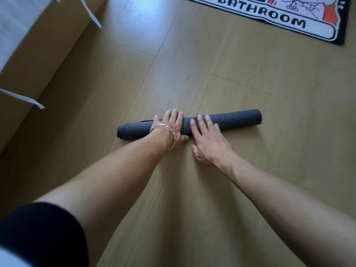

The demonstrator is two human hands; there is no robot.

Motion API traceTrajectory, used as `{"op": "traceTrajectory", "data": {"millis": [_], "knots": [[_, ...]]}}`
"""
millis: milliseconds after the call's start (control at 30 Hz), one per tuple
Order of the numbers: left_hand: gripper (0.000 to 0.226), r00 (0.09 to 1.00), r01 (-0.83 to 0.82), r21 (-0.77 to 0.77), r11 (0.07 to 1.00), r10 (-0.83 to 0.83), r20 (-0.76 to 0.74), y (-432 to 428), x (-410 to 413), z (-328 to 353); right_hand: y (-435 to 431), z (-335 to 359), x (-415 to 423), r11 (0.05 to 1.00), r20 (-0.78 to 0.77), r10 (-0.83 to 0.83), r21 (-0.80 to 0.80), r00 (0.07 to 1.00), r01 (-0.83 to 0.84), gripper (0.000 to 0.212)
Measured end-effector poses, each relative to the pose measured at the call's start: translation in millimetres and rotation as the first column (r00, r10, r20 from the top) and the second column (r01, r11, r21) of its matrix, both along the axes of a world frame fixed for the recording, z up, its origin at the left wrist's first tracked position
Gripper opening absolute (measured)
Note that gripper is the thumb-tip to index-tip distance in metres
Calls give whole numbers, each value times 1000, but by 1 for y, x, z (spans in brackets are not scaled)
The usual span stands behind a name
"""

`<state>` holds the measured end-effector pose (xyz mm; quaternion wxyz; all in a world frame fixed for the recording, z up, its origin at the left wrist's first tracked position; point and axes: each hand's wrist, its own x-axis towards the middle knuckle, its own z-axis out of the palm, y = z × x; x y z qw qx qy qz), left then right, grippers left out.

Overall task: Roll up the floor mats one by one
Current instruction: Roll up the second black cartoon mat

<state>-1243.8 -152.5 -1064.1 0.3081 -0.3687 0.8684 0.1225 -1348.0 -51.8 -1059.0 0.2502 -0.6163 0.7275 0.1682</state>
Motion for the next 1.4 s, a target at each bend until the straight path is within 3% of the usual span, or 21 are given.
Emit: {"op": "traceTrajectory", "data": {"millis": [300, 433, 533, 600, 700, 833, 933, 1033, 1133, 1200, 1400], "knots": [[60, 982, 35, -137, 990, -59, -178, 26, 12, 19, 18, 25, -7, 1000, 121, -25, 11, 992, 24, 70], [60, 972, -93, 24, 995, 96, -212, 42, 15, 24, 42, 28, -1, 978, 156, -82, -176, 984, 110, 58], [61, 976, -92, 44, 995, 99, -195, 49, 11, 31, 58, 33, 5, 886, 229, -237, -347, 944, 307, 42], [58, 974, -51, -21, 998, 45, -220, 54, 6, 38, 60, 43, 6, 763, 397, -485, -244, 780, 599, 42], [54, 956, -71, -115, 991, 34, -291, 65, -7, 49, 50, 48, 5, 444, 599, -734, 69, 319, 894, 49], [45, 889, -210, -81, 974, 156, -431, 88, -29, 65, 37, 54, -4, 174, 757, -649, 241, -72, 955, 49], [41, 800, -201, 49, 978, 193, -568, 100, -42, 77, 35, 64, -30, 84, 807, -556, 292, -198, 953, 57], [41, 760, -46, 177, 983, 150, -633, 113, -60, 89, 49, 69, -66, 87, 835, -514, 280, -197, 956, 62], [50, 746, 113, 224, 968, 67, -662, 128, -79, 103, 75, 88, -104, 220, 847, -516, 275, -128, 936, 53], [58, 728, 223, 212, 952, -18, -685, 138, -98, 112, 98, 108, -131, 255, 848, -525, 243, -77, 936, 49], [64, 728, 458, 180, 871, -251, -638, 189, -179, 133, 185, 137, -197, 76, 784, -620, 105, -35, 992, 51]]}}
